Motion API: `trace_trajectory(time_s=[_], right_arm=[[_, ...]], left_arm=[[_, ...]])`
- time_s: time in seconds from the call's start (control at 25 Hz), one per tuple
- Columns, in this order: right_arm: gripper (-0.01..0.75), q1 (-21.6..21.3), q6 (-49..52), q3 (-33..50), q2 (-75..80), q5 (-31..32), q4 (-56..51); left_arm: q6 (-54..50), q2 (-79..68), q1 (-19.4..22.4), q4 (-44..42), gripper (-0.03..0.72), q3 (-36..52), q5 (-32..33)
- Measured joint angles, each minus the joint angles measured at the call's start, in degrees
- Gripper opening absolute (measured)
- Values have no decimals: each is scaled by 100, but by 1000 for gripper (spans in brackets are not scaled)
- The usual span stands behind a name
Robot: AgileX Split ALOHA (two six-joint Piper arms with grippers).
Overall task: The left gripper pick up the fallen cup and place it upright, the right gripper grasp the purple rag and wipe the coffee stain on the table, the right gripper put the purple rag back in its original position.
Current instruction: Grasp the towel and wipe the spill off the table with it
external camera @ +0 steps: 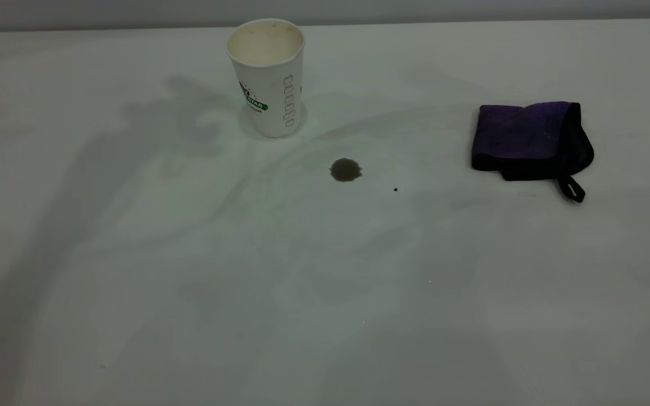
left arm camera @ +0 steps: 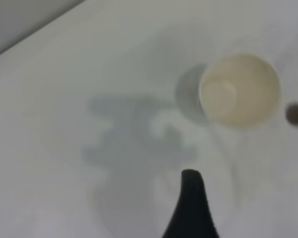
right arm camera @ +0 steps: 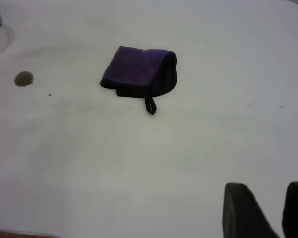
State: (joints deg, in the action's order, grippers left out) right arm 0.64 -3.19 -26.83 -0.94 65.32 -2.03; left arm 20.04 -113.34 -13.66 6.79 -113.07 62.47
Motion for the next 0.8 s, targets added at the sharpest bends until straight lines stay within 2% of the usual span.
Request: trace_trajectory(time_s=[0.08, 0.32, 0.44, 0.56, 0.8], right_arm=[[238, 0, 0, 0, 0, 0, 0], [238, 0, 0, 0, 0, 0, 0], [238, 0, 0, 0, 0, 0, 0], [238, 0, 0, 0, 0, 0, 0], [238, 0, 0, 0, 0, 0, 0]], left_arm=[[0, 455, 19, -78, 638, 0, 439], [-35, 1448, 23, -259, 616, 31, 445], [-214, 1930, 29, -331, 604, 339, 445], [-319, 2538, 29, -392, 577, 967, 445], [-711, 4105, 29, -397, 523, 3016, 445]])
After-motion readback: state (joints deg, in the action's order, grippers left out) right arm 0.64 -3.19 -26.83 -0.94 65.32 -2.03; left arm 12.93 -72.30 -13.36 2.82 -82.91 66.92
